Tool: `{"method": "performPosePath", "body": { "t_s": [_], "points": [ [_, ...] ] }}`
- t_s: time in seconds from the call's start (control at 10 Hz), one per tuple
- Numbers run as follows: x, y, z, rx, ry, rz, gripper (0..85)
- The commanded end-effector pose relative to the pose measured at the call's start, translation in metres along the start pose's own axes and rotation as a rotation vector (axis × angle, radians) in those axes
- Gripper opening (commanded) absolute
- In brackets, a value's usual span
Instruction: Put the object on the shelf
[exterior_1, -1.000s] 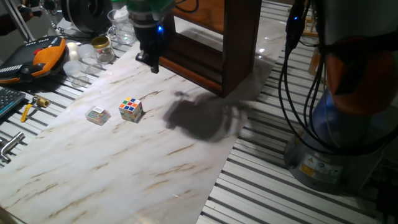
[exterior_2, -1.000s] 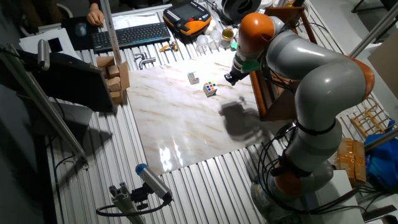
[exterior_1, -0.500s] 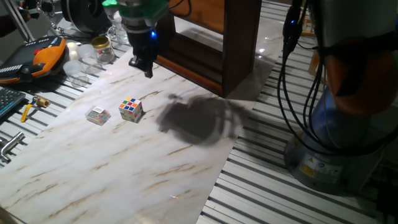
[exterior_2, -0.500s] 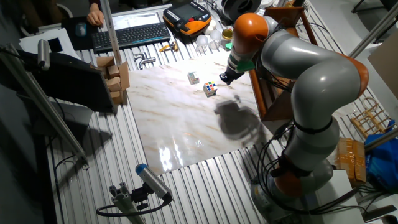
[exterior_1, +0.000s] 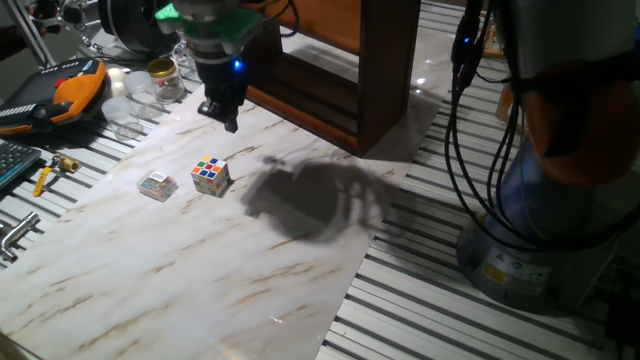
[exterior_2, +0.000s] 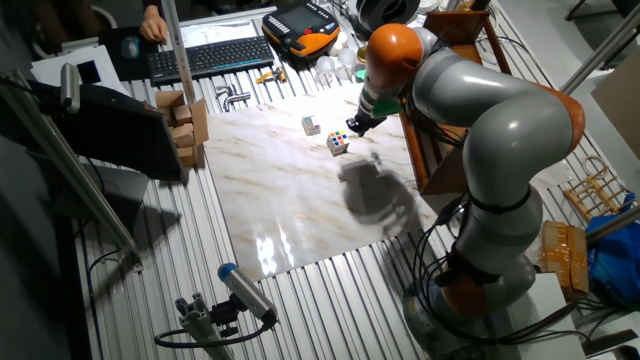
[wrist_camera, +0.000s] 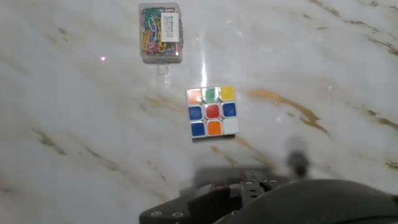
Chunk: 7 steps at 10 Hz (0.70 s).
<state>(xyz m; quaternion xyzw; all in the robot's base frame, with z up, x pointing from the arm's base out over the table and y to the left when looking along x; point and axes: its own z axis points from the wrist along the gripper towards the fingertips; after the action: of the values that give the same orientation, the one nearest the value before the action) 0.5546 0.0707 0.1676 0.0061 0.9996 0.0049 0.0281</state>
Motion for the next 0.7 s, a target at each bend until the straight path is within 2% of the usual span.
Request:
{"method": "performPosePath", "body": {
  "t_s": [0.0, 0.2, 0.4, 0.6],
  "points": [
    [-0.0017, 0.0031, 0.0039, -0.002, -0.001, 0.008, 0.0],
    [-0.0050, 0.0081, 0.0045, -0.001, 0.004, 0.021, 0.0],
    [-0.0073, 0.0075, 0.0013, 0.014, 0.007, 0.019, 0.0],
    [-0.0098, 0.0041, 0.0059, 0.009, 0.007, 0.004, 0.0]
  ]
}}
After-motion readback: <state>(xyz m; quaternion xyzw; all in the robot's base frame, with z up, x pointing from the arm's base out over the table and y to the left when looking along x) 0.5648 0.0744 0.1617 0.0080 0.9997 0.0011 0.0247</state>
